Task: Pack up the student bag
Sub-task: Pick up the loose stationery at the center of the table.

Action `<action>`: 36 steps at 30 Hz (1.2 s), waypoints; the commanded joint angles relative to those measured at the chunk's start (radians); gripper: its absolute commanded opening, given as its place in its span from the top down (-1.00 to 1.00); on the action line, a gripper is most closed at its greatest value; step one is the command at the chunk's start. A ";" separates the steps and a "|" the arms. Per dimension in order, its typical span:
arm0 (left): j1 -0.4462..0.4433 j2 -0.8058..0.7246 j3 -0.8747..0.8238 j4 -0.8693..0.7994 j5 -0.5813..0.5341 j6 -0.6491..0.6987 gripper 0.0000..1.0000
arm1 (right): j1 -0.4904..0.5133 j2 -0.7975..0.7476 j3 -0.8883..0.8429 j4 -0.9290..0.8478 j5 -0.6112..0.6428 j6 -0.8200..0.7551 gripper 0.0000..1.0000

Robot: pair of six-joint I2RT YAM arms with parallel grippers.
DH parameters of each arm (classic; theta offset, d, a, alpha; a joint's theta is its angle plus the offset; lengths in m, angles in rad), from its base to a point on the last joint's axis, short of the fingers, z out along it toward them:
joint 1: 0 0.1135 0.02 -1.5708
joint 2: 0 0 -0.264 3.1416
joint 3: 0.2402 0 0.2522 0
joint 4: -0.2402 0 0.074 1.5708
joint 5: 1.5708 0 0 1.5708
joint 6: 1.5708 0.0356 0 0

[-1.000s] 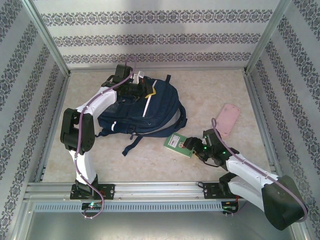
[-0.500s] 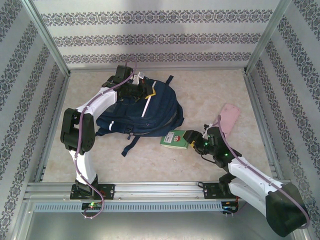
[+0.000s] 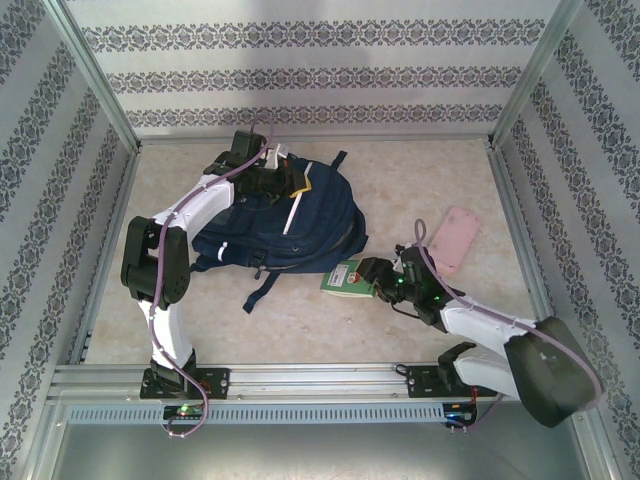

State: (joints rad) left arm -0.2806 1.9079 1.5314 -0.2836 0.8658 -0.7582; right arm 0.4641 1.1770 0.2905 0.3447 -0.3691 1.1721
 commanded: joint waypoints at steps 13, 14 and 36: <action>0.000 -0.036 0.033 0.001 0.072 0.039 1.00 | -0.013 -0.106 0.017 -0.171 0.090 -0.097 0.82; -0.001 -0.037 0.044 -0.002 0.080 0.041 1.00 | -0.023 -0.152 0.023 -0.238 0.104 -0.109 0.88; 0.000 -0.061 0.416 -0.316 0.196 0.154 1.00 | -0.145 -0.492 0.394 -0.719 0.100 -0.299 1.00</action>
State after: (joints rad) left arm -0.2752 1.9083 1.8717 -0.6186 0.9428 -0.6346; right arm 0.3229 0.6491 0.6380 -0.4469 -0.2176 0.8902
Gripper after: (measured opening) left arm 0.060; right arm 0.223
